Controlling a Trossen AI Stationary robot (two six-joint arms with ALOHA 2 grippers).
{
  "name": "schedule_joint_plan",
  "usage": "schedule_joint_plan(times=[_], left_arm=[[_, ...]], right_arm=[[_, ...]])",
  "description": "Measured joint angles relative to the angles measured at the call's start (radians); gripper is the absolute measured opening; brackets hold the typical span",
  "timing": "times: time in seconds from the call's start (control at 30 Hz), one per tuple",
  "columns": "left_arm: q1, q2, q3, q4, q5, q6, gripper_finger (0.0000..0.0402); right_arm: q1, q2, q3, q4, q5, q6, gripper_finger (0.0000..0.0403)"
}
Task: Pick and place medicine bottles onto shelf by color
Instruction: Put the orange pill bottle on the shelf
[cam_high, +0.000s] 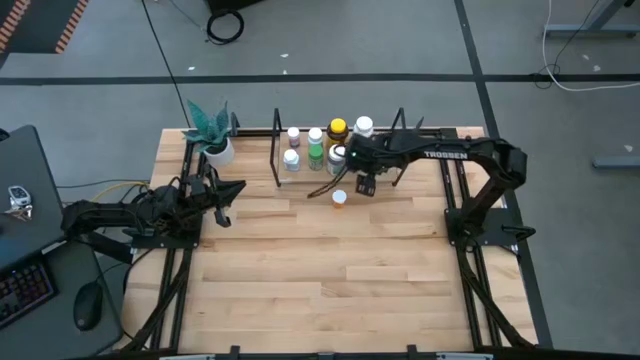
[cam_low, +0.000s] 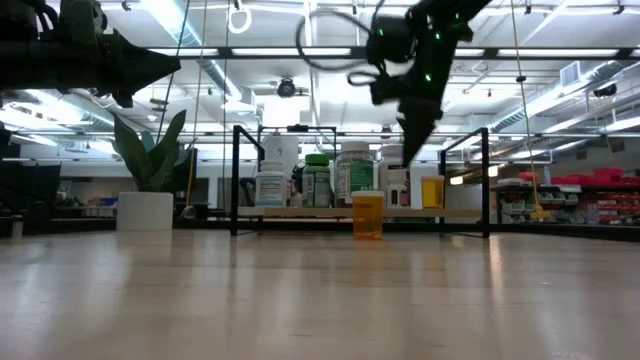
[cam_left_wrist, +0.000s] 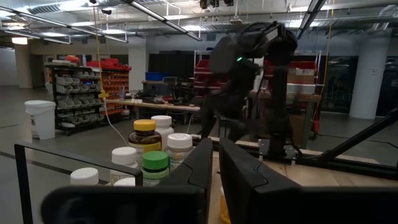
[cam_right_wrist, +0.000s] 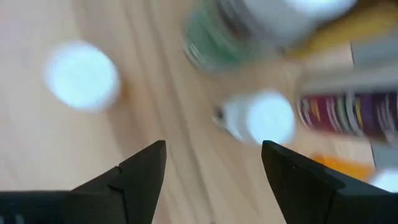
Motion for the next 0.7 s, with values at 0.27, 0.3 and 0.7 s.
schedule_joint_plan(times=[0.27, 0.3, 0.7], left_arm=[[0.000, 0.000, 0.000, 0.000, 0.000, 0.000, 0.0036], [0.000, 0.000, 0.000, 0.000, 0.000, 0.000, 0.0035], [0.000, 0.000, 0.000, 0.000, 0.000, 0.000, 0.0033]], right_arm=[[0.131, 0.000, 0.022, 0.158, 0.003, 0.021, 0.0271], [0.142, 0.000, 0.022, 0.171, 0.003, 0.025, 0.0271], [0.208, 0.000, 0.022, 0.383, -0.111, 0.068, 0.0271]])
